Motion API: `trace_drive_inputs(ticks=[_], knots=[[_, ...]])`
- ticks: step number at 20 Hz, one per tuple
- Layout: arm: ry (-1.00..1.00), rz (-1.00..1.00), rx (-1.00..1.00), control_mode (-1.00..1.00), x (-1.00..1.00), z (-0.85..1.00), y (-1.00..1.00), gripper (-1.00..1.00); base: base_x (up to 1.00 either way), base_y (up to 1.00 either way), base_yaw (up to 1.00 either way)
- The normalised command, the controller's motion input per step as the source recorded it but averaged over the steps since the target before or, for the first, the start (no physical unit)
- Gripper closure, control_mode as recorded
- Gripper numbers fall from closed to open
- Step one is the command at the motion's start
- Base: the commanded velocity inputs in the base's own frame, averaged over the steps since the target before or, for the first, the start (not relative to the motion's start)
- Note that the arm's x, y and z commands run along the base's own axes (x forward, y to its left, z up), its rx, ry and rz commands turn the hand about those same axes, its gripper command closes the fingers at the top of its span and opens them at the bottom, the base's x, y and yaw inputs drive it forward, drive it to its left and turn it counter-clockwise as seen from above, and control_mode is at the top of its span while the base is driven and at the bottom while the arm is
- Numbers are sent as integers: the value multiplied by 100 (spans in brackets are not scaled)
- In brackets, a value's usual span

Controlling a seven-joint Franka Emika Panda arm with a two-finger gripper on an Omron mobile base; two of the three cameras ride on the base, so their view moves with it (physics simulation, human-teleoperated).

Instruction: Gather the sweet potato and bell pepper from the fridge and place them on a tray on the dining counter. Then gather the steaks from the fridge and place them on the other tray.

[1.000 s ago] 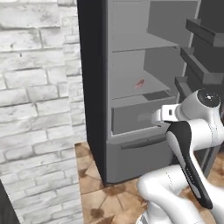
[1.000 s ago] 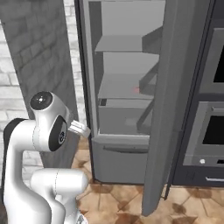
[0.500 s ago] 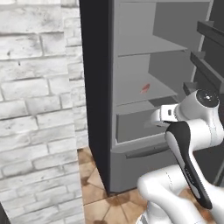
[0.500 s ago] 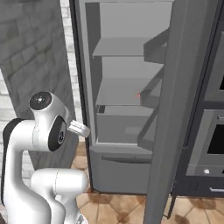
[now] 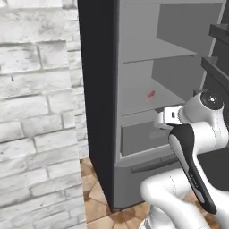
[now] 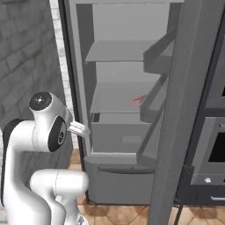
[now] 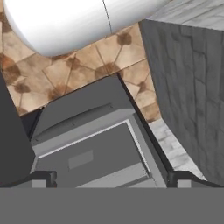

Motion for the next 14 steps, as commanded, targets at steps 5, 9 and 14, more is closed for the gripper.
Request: trace_drive_inputs(ticks=[5,9,14], knots=[[0,0,0,100,0,0,0,-100,45,0,-9],[0,0,0,100,0,0,0,-100,40,0,-13],[0,0,0,100,0,0,0,-100,31,0,-17]])
